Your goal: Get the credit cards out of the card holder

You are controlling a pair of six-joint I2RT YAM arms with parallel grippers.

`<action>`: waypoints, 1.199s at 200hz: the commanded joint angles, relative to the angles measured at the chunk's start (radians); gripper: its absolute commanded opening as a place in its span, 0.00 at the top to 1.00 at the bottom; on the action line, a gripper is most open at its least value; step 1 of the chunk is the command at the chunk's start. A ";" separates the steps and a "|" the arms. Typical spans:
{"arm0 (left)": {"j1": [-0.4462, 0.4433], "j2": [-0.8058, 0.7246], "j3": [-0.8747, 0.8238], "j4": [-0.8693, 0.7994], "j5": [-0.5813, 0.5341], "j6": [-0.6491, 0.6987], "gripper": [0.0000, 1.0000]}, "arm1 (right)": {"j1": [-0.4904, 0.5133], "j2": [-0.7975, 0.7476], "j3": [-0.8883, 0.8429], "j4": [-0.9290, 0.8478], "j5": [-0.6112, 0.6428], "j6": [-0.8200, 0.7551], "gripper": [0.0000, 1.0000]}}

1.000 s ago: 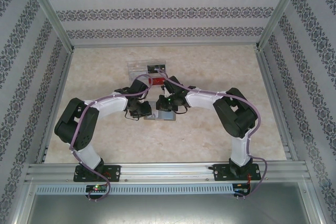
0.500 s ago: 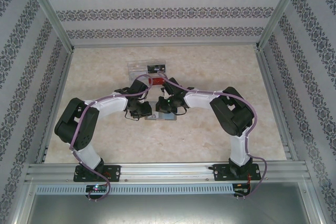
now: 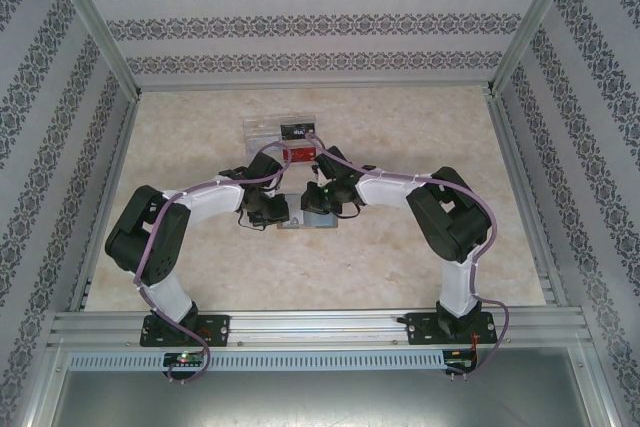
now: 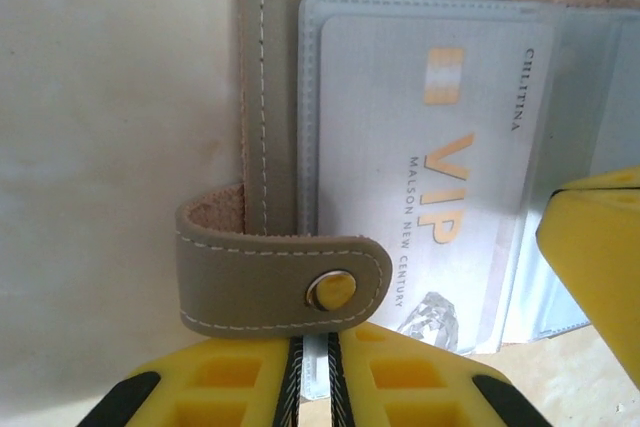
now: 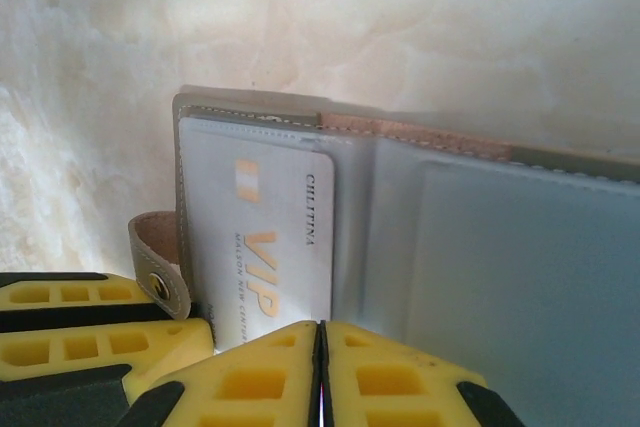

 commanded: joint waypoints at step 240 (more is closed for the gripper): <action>-0.005 0.050 -0.003 -0.033 -0.025 -0.021 1.00 | -0.011 -0.008 -0.004 -0.057 0.049 -0.004 0.85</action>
